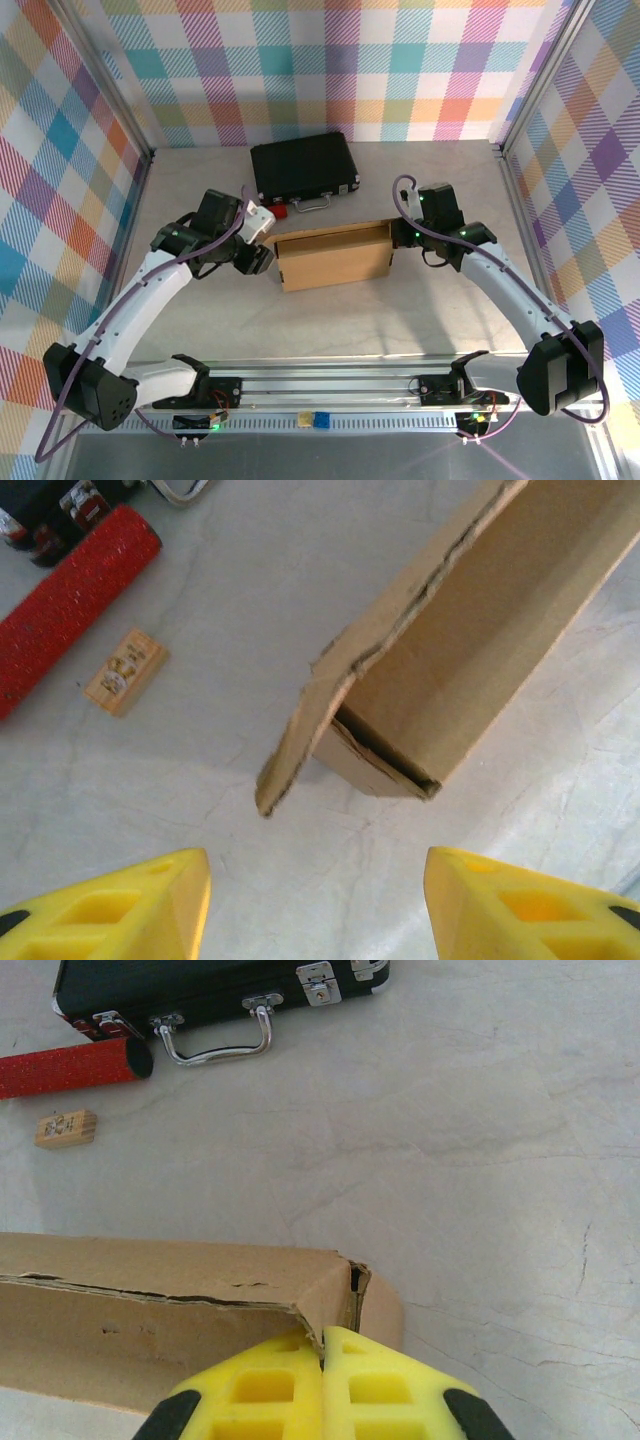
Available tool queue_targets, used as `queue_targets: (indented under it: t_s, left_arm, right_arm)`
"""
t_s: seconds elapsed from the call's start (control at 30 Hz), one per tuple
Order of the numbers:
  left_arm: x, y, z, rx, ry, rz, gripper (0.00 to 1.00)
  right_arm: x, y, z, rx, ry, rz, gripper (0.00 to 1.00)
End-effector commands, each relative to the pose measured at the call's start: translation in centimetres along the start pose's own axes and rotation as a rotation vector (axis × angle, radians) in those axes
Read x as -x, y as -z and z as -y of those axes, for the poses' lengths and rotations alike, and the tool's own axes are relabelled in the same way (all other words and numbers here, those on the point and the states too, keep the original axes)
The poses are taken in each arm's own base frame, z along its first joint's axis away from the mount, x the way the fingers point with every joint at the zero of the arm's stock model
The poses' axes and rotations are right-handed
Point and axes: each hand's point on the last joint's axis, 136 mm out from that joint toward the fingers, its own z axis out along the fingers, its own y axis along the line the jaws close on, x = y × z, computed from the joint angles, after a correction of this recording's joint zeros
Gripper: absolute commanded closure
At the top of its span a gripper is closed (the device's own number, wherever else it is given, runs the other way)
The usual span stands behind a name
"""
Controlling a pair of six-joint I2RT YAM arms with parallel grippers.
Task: Fold the paper box
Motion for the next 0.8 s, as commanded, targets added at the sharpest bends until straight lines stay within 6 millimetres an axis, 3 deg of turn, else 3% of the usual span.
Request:
queue_targets:
  t_s: [0.0,0.13,0.53,0.77]
  left_arm:
    - [1.2,-0.9,-1.2,0.034,-0.037,0.038,0.41]
    - [2.4,-1.5,-1.2,0.006,-0.013,0.056,0.44]
    - [2.8,-1.9,-0.9,-0.034,0.044,0.023,0.84]
    - [3.3,-1.8,-0.1,-0.089,0.101,0.032,0.93]
  right_arm:
    - [-1.7,-0.3,0.0,-0.001,0.011,-0.081,1.00]
    - [-1.9,-0.4,0.0,0.000,0.009,-0.084,1.00]
    - [-2.0,-0.4,0.1,-0.002,0.002,-0.085,1.00]
    - [-1.8,-0.4,-0.1,0.003,0.002,-0.082,1.00]
